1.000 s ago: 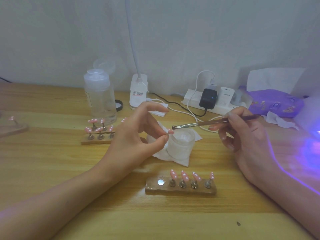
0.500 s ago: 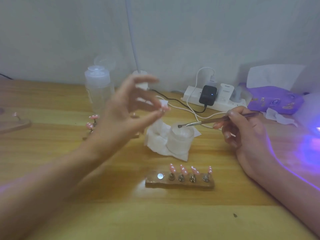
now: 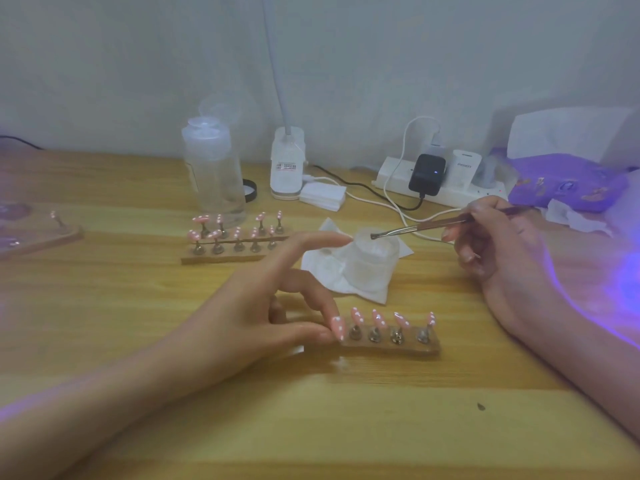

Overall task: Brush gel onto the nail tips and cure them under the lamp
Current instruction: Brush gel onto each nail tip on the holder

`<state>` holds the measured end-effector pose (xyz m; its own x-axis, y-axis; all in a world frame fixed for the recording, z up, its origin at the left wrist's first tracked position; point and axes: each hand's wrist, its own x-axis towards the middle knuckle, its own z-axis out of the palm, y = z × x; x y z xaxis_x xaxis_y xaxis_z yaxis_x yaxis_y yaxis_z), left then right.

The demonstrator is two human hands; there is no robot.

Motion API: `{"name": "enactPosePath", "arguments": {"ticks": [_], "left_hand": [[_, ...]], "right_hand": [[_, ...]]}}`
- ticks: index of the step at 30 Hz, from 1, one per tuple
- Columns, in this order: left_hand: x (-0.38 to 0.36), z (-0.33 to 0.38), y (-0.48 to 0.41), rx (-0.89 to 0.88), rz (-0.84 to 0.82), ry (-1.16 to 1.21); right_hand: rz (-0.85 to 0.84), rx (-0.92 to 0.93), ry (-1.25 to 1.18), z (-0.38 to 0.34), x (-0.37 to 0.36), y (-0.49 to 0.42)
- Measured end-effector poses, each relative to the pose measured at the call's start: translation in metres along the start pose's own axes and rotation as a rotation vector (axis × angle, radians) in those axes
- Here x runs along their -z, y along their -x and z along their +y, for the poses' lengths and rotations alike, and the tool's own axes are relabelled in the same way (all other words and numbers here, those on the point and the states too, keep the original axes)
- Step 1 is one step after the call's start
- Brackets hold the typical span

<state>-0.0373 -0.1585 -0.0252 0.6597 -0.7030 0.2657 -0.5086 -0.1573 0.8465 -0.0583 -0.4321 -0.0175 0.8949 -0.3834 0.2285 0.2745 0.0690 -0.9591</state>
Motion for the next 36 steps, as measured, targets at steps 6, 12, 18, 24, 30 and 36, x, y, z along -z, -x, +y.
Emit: {"name": "enactPosePath", "arguments": {"ticks": [6, 12, 18, 24, 30, 36], "left_hand": [[-0.002, -0.001, -0.003, 0.056, 0.022, -0.004], [-0.002, 0.003, -0.001, 0.086, 0.008, -0.037], [-0.005, 0.007, 0.003, 0.093, -0.019, -0.142], [-0.008, 0.01, 0.006, 0.068, 0.004, -0.186], [-0.022, 0.015, 0.001, 0.071, 0.091, -0.075], [-0.024, 0.017, -0.001, 0.032, 0.085, -0.138]], "right_hand": [[-0.01, -0.015, 0.014, 0.001, 0.0, -0.001], [-0.011, -0.026, 0.018, -0.001, 0.001, -0.001], [-0.003, -0.04, -0.009, 0.0, 0.001, -0.002], [0.01, -0.006, -0.035, -0.001, 0.0, -0.002], [-0.015, 0.02, -0.005, -0.001, 0.0, -0.001], [-0.013, 0.033, -0.017, 0.0, 0.001, -0.001]]}}
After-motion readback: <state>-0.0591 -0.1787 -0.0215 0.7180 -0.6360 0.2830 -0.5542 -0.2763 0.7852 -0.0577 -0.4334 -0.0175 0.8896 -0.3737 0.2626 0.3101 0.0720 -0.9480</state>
